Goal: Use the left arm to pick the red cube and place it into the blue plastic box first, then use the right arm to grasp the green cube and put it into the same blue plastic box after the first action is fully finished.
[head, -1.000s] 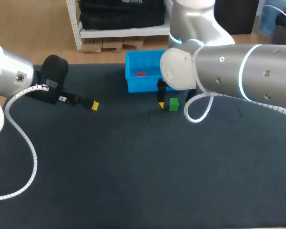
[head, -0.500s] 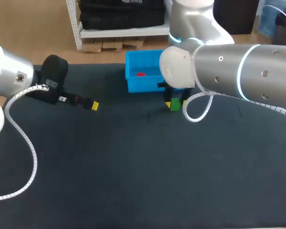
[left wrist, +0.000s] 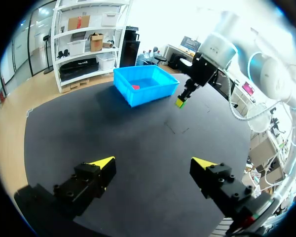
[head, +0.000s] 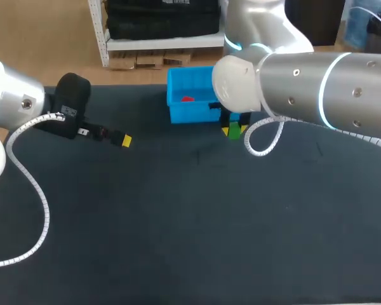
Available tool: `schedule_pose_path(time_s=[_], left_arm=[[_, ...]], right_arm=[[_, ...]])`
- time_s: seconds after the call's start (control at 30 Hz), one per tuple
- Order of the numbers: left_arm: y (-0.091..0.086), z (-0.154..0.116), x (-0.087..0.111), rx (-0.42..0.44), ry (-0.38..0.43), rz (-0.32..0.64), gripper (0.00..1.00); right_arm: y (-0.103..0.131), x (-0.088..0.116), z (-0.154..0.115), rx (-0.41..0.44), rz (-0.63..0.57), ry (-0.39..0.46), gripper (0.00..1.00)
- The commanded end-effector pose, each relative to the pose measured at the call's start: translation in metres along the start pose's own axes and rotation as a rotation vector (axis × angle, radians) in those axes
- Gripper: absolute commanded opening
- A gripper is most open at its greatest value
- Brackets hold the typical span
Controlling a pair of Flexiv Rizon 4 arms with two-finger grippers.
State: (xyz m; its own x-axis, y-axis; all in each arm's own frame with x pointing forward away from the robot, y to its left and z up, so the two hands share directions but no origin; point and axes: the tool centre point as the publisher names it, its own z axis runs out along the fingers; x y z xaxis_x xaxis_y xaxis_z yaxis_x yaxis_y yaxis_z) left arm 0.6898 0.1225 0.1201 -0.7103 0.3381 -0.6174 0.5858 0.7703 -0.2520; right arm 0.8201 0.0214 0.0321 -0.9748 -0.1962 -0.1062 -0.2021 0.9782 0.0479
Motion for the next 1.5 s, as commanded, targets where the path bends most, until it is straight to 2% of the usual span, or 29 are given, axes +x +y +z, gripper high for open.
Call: schedule_pose_path(time_s=[0.03, 0.23, 0.4, 0.63, 0.8, 1.13, 1.2, 1.5], left_arm=[[0.001, 0.0, 0.001, 0.006, -0.008, 0.003, 1.0], [0.001, 0.0, 0.001, 0.006, -0.008, 0.003, 1.0], [0.001, 0.0, 0.001, 0.006, -0.008, 0.003, 1.0], [0.001, 0.0, 0.001, 0.006, -0.008, 0.003, 1.0], [0.001, 0.0, 0.001, 0.006, -0.008, 0.003, 1.0], [0.001, 0.0, 0.001, 0.006, -0.008, 0.003, 1.0], [0.001, 0.0, 0.001, 0.006, -0.008, 0.003, 1.0], [0.001, 0.0, 0.001, 0.006, -0.008, 0.003, 1.0]], right_arm=[[0.003, 0.01, -0.037, 0.024, -0.007, -0.063, 0.0], [0.011, 0.001, -0.092, 0.07, -0.044, -0.185, 0.0], [0.013, -0.004, -0.114, 0.097, -0.068, -0.237, 0.0], [0.011, -0.006, -0.107, 0.066, -0.071, -0.263, 0.0], [0.006, -0.018, -0.101, 0.066, -0.096, -0.312, 0.0], [-0.01, -0.07, -0.091, 0.043, -0.127, -0.342, 0.0], [-0.011, -0.081, -0.089, 0.079, -0.144, -0.321, 0.0], [-0.014, -0.128, -0.072, 0.072, -0.182, -0.293, 0.0]])
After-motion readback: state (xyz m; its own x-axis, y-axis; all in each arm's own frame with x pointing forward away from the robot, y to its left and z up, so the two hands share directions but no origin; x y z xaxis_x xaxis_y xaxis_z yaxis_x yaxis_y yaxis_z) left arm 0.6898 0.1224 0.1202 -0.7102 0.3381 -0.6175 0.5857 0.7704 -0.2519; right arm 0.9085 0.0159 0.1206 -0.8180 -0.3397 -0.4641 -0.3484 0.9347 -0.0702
